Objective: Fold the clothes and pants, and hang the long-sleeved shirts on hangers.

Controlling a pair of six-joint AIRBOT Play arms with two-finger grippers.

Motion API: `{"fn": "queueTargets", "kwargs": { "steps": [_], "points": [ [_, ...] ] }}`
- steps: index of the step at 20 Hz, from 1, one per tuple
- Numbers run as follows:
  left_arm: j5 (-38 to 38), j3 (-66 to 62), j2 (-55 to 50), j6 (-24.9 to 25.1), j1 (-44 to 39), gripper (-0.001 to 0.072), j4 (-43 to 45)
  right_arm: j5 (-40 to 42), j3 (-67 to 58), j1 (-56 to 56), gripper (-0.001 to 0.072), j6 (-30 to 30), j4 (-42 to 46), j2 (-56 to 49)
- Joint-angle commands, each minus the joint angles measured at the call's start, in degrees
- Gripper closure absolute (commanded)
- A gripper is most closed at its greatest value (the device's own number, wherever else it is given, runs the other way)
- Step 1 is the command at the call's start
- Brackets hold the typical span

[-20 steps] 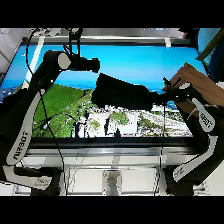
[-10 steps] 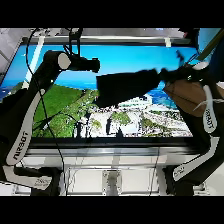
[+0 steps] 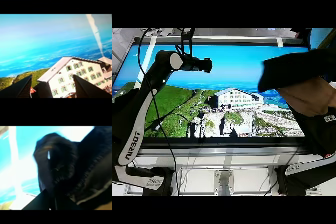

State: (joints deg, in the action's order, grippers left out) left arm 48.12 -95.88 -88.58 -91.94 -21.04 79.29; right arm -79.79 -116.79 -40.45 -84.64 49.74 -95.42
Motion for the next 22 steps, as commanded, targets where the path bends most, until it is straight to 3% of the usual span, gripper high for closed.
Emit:
{"fn": "queueTargets", "kwargs": {
  "steps": [1, 4, 6, 13, 16, 17, 19, 20, 22],
  "points": [
    [-0.02, -0.04, 0.02, -0.15, -0.02, 0.0120, -0.07, -8.11, -0.90, -10.45, 0.0697, -2.93, 8.70, 5.92],
    [-0.02, -0.04, 0.02, -0.17, -0.04, 0.0120, -0.09, -19.10, 1.68, -15.82, 0.0696, 0.24, 12.24, 8.76],
    [0.26, -0.04, 0.02, -0.17, -0.04, 0.0120, -1.09, -22.10, 6.34, -17.46, 0.0697, 1.16, 14.67, 10.38],
    [4.26, -0.04, 0.02, -0.15, 0.02, 0.0120, -2.10, -13.68, 29.29, -17.77, 0.0696, 0.00, 23.19, 12.68],
    [4.26, -0.04, 0.00, -0.15, 0.02, 0.0120, -1.75, -11.23, 31.32, -17.77, 0.0693, -3.02, 23.15, 12.94],
    [4.26, -0.04, 0.00, -0.15, 0.02, 0.0119, -1.77, -11.28, 30.47, -17.79, 0.0651, -3.48, 23.21, 13.49],
    [4.26, -0.04, 0.00, -0.15, 0.02, 0.0119, -1.75, -12.70, 26.01, -17.77, 0.0323, -3.54, 23.17, 14.97],
    [4.28, -0.04, 0.00, -0.17, 0.02, 0.0119, -1.77, -14.32, 22.62, -17.77, 0.0247, -3.91, 23.19, 15.50],
    [4.59, -0.04, 0.00, -0.17, -0.02, 0.0119, -1.79, -17.94, 13.22, -17.77, 0.0247, -5.53, 22.97, 16.35]
  ]
}}
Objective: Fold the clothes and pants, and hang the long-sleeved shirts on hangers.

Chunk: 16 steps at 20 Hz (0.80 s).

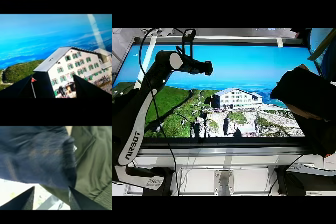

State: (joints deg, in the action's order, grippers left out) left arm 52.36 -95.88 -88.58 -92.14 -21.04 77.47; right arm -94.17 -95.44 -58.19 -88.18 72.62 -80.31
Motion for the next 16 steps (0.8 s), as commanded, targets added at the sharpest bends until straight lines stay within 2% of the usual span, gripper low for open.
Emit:
{"fn": "queueTargets", "kwargs": {
  "steps": [1, 4, 5, 6, 7, 8, 10, 16],
  "points": [
    [1.36, -0.04, 0.00, 0.02, -0.04, 0.0119, 0.02, -5.16, -13.57, 0.02, 0.0248, -2.91, -0.70, 1.57],
    [2.01, -0.04, -0.17, 0.02, -0.02, 0.0119, 0.04, -7.15, -24.79, 0.02, 0.0264, -2.86, -9.25, 3.78],
    [2.01, -0.04, -0.24, 0.02, -0.02, 0.0119, 0.04, -6.97, -24.55, 0.04, 0.0266, -2.84, -15.06, 5.95],
    [1.99, -0.04, -0.33, 0.02, -0.04, 0.0120, 0.04, -6.82, -23.21, 0.57, 0.0297, -2.54, -21.05, 8.13],
    [1.99, -0.04, -0.39, 0.02, -0.04, 0.0119, 0.04, -6.49, -21.38, 1.68, 0.0508, -2.16, -27.06, 10.38],
    [2.01, -0.04, -0.42, 0.02, -0.04, 0.0119, 0.04, -6.16, -19.87, 3.50, 0.0684, -2.10, -31.10, 12.20],
    [2.01, -0.04, -0.42, 0.02, -0.04, 0.0119, 0.04, -6.75, -18.99, 9.07, 0.0696, 0.61, -33.62, 14.80],
    [1.99, -0.04, -0.42, 0.02, -0.04, 0.0119, 0.04, -9.09, -18.99, 25.05, 0.0695, 0.83, -31.08, 16.74]
  ]
}}
